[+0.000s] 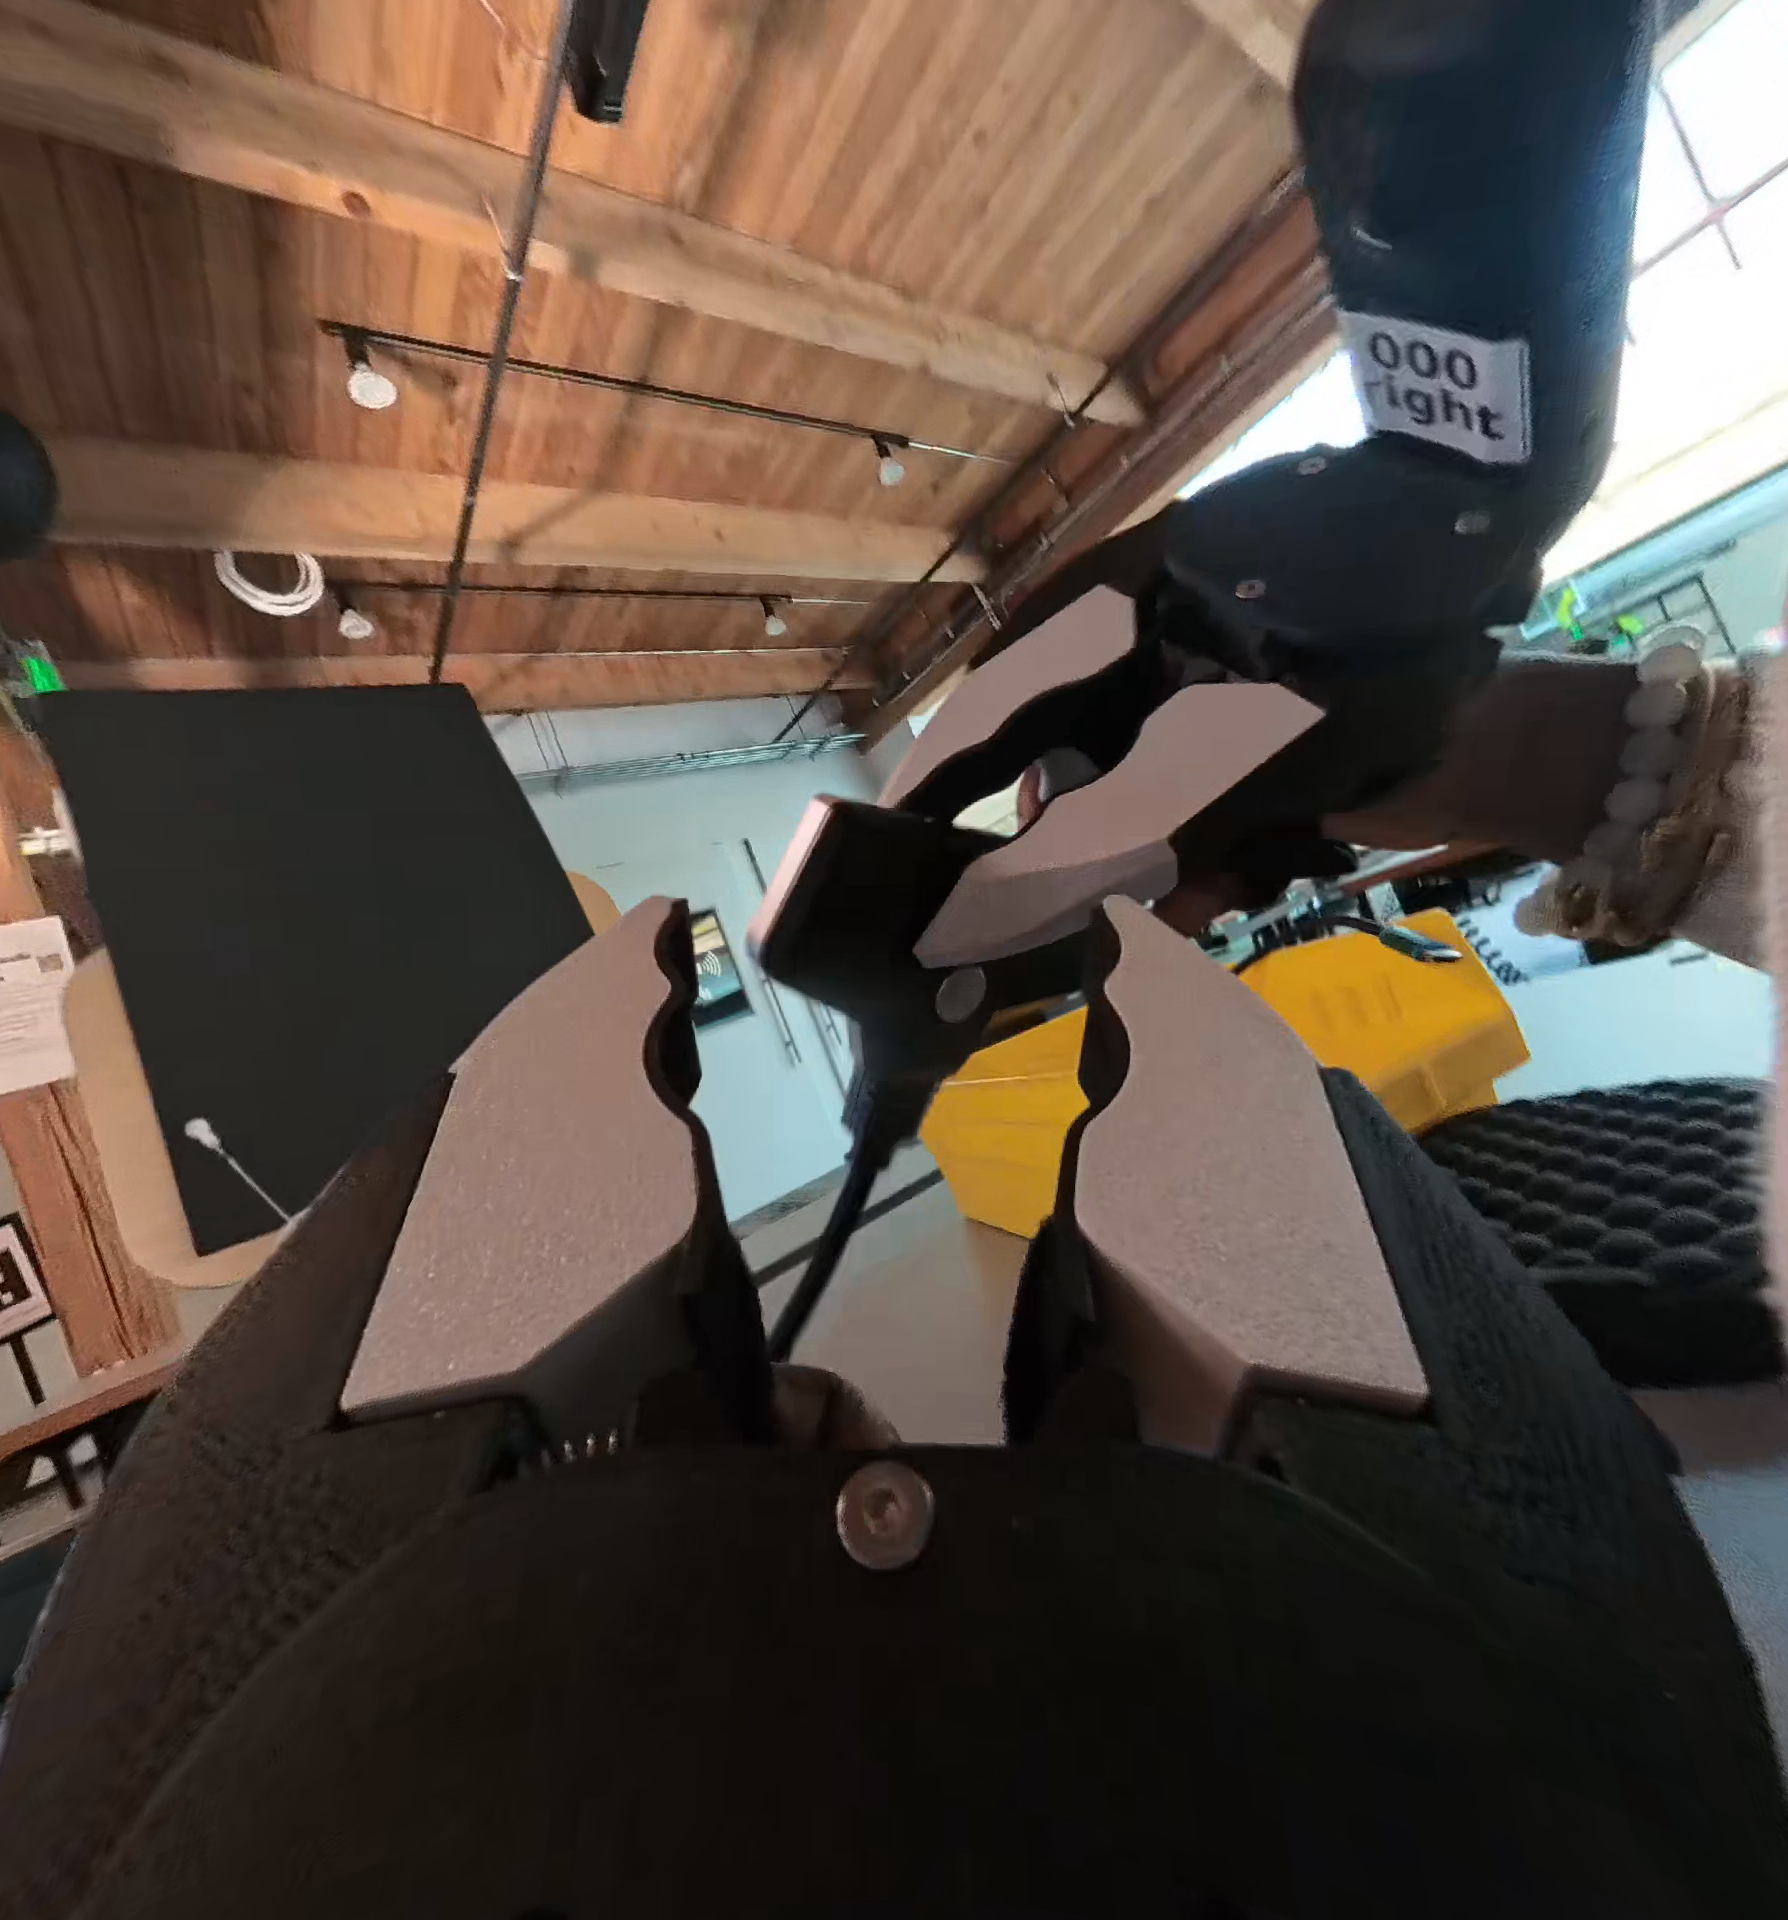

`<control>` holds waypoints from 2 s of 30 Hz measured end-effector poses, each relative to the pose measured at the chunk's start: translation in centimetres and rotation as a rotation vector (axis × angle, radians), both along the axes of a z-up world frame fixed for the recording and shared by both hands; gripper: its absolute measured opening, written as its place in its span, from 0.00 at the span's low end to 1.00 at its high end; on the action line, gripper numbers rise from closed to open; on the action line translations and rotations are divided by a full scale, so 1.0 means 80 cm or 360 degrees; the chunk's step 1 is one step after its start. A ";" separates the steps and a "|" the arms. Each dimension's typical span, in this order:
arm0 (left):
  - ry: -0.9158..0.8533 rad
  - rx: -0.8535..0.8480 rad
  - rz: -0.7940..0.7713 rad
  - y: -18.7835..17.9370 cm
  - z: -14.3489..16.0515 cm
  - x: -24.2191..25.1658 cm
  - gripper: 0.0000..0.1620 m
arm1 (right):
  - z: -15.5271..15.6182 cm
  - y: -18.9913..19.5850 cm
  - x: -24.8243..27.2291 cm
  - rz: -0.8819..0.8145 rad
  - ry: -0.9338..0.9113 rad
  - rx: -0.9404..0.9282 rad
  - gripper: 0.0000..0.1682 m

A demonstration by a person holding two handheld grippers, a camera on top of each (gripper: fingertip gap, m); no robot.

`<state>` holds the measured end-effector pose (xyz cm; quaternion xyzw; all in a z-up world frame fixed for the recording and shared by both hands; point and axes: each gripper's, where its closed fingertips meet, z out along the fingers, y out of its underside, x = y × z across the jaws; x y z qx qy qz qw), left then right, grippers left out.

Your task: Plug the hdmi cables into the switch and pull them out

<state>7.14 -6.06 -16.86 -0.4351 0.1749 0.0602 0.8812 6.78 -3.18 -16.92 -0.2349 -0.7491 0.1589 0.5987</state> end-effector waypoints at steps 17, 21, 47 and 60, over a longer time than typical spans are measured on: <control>-0.0136 -0.0200 0.0038 0.023 -0.016 -0.021 0.35 | 0.177 0.159 0.125 -0.0992 0.0414 0.1010 0.14; -0.0122 -0.0224 0.0041 0.025 -0.019 -0.020 0.34 | 0.100 0.220 0.154 -0.1124 0.0089 0.0739 0.14; -0.0377 -0.0947 0.0352 -0.024 0.001 -0.136 0.48 | -0.147 0.166 0.090 -0.1113 -0.0483 -0.1146 0.50; -0.0436 -0.1687 0.1390 -0.118 -0.143 -0.333 0.07 | -0.180 0.211 0.061 -0.1426 -0.0400 -0.0487 0.29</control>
